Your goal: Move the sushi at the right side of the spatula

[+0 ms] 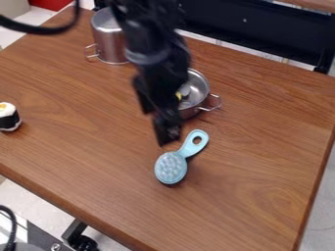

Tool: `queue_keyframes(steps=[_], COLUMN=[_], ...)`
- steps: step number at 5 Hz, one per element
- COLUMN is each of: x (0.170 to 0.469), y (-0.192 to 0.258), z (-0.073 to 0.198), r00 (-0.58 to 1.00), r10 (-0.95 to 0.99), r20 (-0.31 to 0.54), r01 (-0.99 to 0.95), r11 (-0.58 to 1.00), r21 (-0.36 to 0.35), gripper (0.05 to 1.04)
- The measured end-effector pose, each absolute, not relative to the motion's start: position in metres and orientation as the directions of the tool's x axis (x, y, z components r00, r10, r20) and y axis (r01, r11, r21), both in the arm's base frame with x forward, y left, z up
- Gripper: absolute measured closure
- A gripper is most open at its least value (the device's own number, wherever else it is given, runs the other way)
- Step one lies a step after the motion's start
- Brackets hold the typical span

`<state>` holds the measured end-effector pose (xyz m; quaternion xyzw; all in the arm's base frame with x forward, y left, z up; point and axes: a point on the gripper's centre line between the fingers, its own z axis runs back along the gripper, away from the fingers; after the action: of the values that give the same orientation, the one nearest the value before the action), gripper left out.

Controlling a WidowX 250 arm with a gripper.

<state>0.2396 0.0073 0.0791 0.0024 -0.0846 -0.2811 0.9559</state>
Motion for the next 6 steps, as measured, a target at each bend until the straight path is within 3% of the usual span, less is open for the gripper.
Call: queue_keyframes(steps=[2, 3, 6], x=[0.231, 0.226, 0.215], y=[0.070, 0.099, 0.182], z=[0.081, 0.077, 0.048], r00=[0.874, 0.869, 0.709], r10=[-0.479, -0.485, -0.697], r20=[0.081, 0.100, 0.110], r01=[0.481, 0.489, 0.698], r11=[0.877, 0.872, 0.715], r21=[-0.006, -0.021, 0.035], gripper=[0.084, 0.084, 0.084])
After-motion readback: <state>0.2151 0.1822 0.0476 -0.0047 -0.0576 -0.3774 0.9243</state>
